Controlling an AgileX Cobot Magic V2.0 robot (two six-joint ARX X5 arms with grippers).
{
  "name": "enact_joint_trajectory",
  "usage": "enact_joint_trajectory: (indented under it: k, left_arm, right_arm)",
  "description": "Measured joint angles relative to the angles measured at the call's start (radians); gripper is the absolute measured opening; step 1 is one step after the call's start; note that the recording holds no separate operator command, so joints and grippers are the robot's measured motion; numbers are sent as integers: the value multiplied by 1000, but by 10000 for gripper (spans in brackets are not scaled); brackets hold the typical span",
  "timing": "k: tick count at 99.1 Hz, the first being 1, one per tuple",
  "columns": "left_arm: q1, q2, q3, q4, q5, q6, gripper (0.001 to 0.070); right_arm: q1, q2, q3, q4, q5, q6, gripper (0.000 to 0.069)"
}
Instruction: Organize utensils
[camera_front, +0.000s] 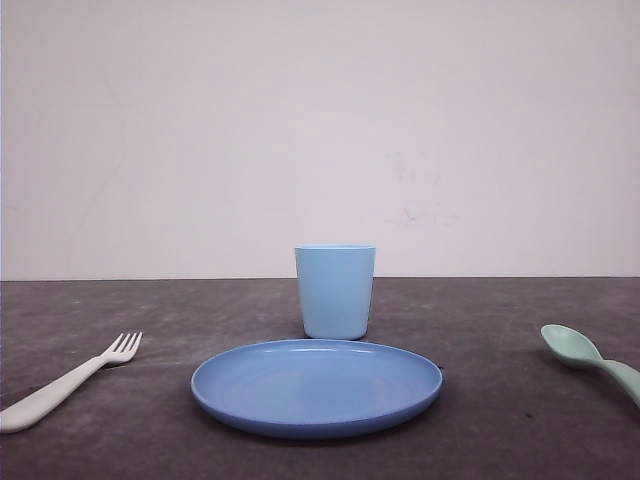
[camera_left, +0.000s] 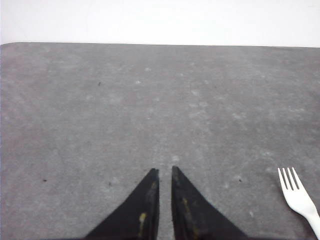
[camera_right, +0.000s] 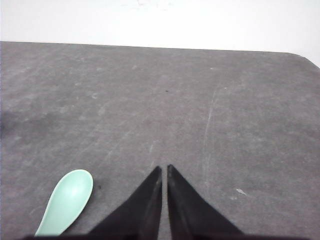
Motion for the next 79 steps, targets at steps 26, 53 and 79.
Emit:
enact_joint_trajectory:
  k: [26,53,79]
  left_arm:
    - [0,0,0,0,0,0,19]
    - [0,0,0,0,0,0,19]
    - [0,0,0,0,0,-32,19]
  right_arm:
    - [0,0,0,0,0,9,18]
    - [0,0,0,0,0,40,18]
    - [0,0,0,-1,-3,66,18]
